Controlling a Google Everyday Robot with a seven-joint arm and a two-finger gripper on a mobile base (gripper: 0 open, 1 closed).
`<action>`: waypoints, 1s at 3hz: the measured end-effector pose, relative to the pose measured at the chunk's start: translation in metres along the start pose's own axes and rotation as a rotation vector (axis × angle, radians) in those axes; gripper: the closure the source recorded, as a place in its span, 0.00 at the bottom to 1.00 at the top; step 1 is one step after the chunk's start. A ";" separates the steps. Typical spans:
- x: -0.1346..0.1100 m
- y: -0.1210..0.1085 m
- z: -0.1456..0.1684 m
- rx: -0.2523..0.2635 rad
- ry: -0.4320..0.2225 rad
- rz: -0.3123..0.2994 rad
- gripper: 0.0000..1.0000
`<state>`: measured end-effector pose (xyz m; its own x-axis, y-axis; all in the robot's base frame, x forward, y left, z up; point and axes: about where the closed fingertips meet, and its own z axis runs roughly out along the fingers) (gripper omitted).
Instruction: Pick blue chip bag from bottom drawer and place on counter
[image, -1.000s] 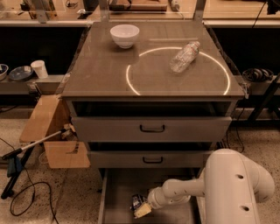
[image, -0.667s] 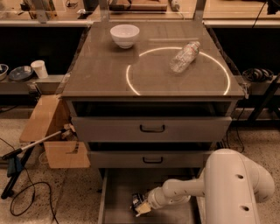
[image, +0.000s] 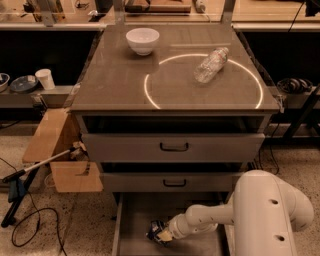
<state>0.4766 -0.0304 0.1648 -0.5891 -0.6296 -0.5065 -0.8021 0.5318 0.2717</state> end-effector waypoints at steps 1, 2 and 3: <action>0.000 0.000 -0.005 0.003 0.001 -0.004 1.00; 0.000 0.000 -0.016 0.012 0.002 -0.011 1.00; -0.005 0.002 -0.034 0.008 -0.014 -0.026 1.00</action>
Offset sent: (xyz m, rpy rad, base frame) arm 0.0000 0.0000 0.0000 0.0000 0.0000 0.0000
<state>0.4746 -0.0452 0.1957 -0.5663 -0.6352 -0.5251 -0.8164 0.5200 0.2513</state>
